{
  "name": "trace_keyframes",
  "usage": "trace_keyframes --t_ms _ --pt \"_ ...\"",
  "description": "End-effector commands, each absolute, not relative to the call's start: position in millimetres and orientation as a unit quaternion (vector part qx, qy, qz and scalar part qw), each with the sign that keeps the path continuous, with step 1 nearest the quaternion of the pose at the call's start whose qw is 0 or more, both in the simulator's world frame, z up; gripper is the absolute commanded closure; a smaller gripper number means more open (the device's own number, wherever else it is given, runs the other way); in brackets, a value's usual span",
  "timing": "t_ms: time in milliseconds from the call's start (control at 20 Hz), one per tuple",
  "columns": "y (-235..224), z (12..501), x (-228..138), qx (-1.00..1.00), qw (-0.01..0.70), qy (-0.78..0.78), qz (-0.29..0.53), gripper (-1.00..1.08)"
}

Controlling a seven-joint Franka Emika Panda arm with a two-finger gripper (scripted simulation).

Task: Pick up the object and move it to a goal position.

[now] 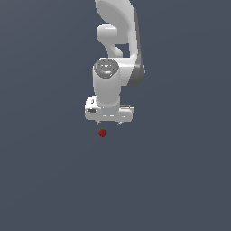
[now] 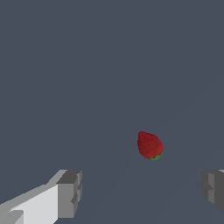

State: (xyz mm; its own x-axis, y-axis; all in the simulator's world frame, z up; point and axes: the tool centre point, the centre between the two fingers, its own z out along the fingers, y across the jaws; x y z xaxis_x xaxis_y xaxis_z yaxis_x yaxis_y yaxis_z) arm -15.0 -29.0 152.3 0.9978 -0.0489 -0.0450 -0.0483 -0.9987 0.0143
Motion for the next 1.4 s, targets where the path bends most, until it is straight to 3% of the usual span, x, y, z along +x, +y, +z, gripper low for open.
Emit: trace_keyframes --t_ms 0,650,1350 --pt "-29.1 152.3 -15.0 0.999 0.007 -0.024 -0.023 -0.92" --pt "-40.8 169.5 -12.6 1.000 0.013 -0.015 -0.018 -0.92" --pt "-64.4 105.7 -26.8 0.999 0.003 -0.046 -0.006 -0.92"
